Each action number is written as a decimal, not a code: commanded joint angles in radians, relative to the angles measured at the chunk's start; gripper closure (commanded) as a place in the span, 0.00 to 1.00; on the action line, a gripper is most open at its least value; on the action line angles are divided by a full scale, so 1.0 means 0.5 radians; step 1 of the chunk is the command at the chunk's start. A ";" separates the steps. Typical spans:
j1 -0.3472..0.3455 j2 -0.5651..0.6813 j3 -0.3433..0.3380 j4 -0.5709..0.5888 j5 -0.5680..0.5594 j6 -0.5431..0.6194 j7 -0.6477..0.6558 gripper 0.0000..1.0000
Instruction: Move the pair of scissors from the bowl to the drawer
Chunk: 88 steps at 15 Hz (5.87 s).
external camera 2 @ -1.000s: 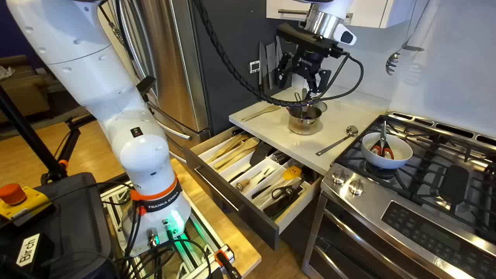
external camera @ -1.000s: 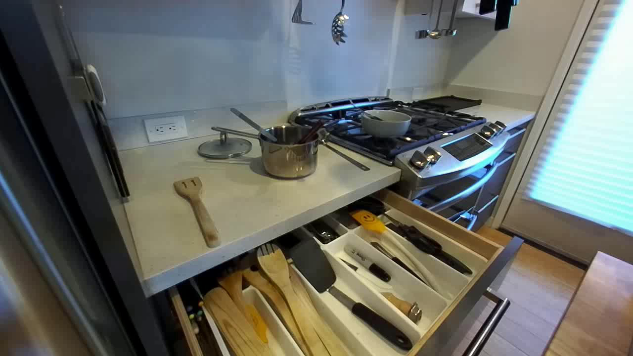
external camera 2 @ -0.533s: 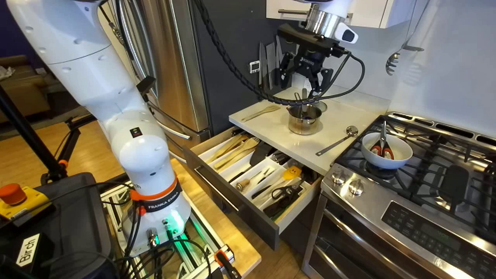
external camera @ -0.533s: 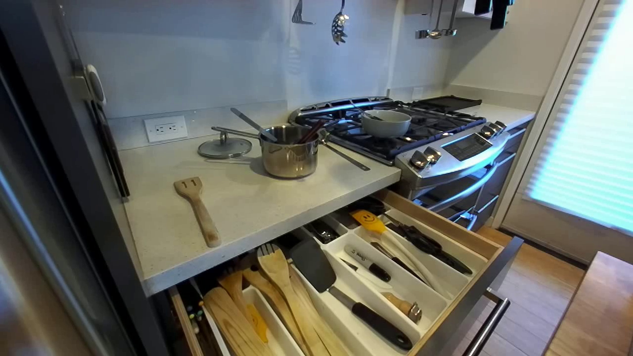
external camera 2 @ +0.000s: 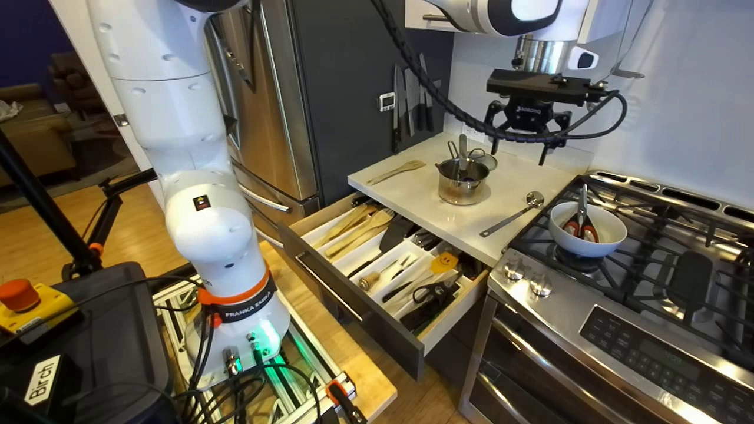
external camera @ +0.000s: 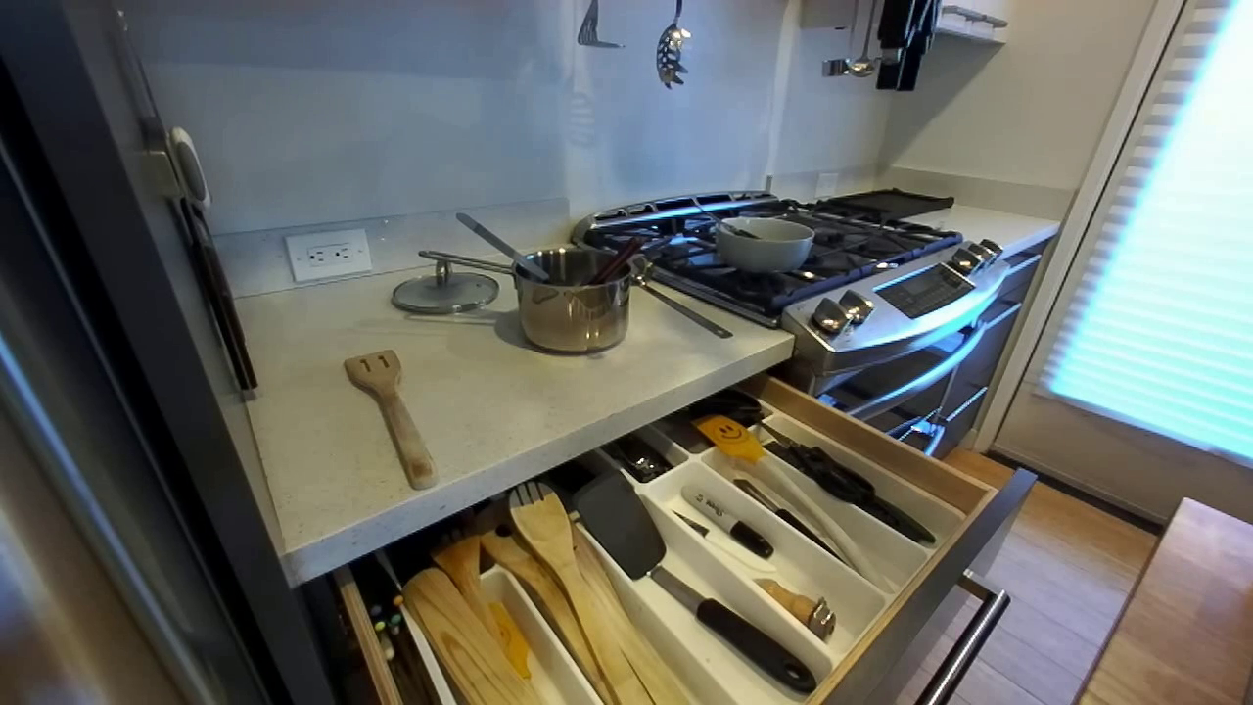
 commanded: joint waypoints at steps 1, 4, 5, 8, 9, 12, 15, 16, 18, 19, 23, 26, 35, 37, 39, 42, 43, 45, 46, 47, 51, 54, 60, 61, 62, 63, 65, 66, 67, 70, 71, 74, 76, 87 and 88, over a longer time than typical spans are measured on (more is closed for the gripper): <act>-0.149 0.514 0.063 0.467 0.026 0.007 -0.118 0.00; -0.205 0.485 0.136 0.417 -0.011 0.015 -0.044 0.00; -0.230 0.568 0.155 0.482 -0.015 0.012 -0.042 0.00; -0.238 0.565 0.170 0.490 -0.015 0.013 -0.043 0.00; -0.236 0.545 0.172 0.488 -0.013 0.012 -0.044 0.00; -0.225 0.511 0.175 0.435 -0.006 0.100 -0.021 0.00; -0.307 0.671 0.222 0.489 0.102 0.542 -0.115 0.00; -0.353 0.733 0.254 0.532 0.160 0.590 -0.190 0.00; -0.447 0.906 0.318 0.684 0.272 0.555 -0.285 0.00; -0.502 0.995 0.355 0.778 0.340 0.502 -0.339 0.00; -0.657 1.357 0.424 1.199 0.471 0.418 -0.298 0.00; -0.622 1.286 0.386 1.062 0.436 0.504 -0.322 0.00; -0.665 1.491 0.486 1.230 0.412 0.742 -0.382 0.29; -0.679 1.573 0.524 1.311 0.414 0.768 -0.415 0.47; -0.680 1.645 0.547 1.374 0.407 0.763 -0.427 0.49; -0.680 1.763 0.576 1.485 0.401 0.750 -0.438 0.43; -0.676 1.804 0.575 1.526 0.391 0.757 -0.437 0.38; -0.681 1.882 0.585 1.615 0.388 0.759 -0.434 0.28; -0.683 1.912 0.588 1.650 0.385 0.762 -0.435 0.28; -0.689 1.947 0.599 1.698 0.391 0.735 -0.433 0.35; -0.670 2.010 0.599 1.768 0.438 0.736 -0.471 0.65; -0.670 2.034 0.619 1.804 0.440 0.733 -0.488 0.68; -0.666 2.119 0.617 1.882 0.425 0.701 -0.487 0.50; -0.667 2.124 0.618 1.885 0.426 0.706 -0.491 0.73; -0.668 2.119 0.622 1.883 0.431 0.716 -0.493 0.73; -0.671 2.110 0.629 1.880 0.437 0.723 -0.500 0.79; -0.681 2.061 0.651 1.846 0.459 0.755 -0.524 0.96; -0.684 2.032 0.660 1.824 0.465 0.775 -0.540 0.93; -0.687 2.009 0.666 1.808 0.469 0.783 -0.550 0.93; -0.706 1.920 0.702 1.733 0.502 0.825 -0.587 0.93; -0.716 1.890 0.715 1.717 0.515 0.837 -0.585 0.93; -0.752 1.708 0.731 1.607 0.565 0.822 -0.524 0.93; -0.771 1.498 0.695 1.445 0.542 0.632 -0.500 0.93; -0.920 0.699 0.777 0.494 0.601 -0.456 -1.053 0.93; -0.825 0.675 0.669 0.403 0.650 -0.513 -1.118 0.93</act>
